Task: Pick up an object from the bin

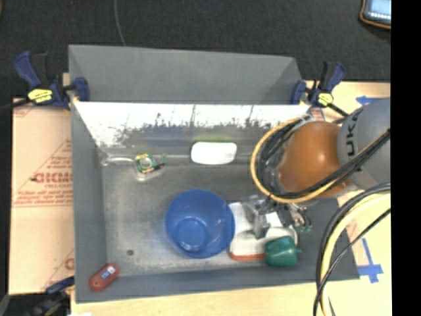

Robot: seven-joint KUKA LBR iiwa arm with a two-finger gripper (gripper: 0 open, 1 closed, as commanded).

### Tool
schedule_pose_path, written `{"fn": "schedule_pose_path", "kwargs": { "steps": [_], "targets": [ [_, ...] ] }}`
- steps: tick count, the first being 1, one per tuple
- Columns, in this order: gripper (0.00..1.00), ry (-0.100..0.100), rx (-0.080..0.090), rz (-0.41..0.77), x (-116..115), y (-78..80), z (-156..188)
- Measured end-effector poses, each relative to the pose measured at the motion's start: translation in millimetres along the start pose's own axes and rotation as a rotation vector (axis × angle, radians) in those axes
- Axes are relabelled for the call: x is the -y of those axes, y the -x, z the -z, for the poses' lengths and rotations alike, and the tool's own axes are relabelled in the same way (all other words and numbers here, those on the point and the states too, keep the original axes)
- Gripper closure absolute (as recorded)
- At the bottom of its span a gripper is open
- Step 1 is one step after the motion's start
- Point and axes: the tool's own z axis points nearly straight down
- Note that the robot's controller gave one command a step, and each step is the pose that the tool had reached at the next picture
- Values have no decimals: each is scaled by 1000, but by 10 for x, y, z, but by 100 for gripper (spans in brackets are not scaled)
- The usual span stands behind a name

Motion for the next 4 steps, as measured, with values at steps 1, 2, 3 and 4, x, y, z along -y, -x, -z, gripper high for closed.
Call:
{"fn": "schedule_pose_path", "kwargs": {
  "steps": [1, 2, 3, 4],
  "targets": [
    [100, 0, 0, 0, 0, 0, 2],
    [100, 3, -13, 0, -10, -31, 225],
    [100, 2, -8, -3, 2, -6, 578],
    [100, 1, -7, -7, 7, 7, 853]
  ]
}}
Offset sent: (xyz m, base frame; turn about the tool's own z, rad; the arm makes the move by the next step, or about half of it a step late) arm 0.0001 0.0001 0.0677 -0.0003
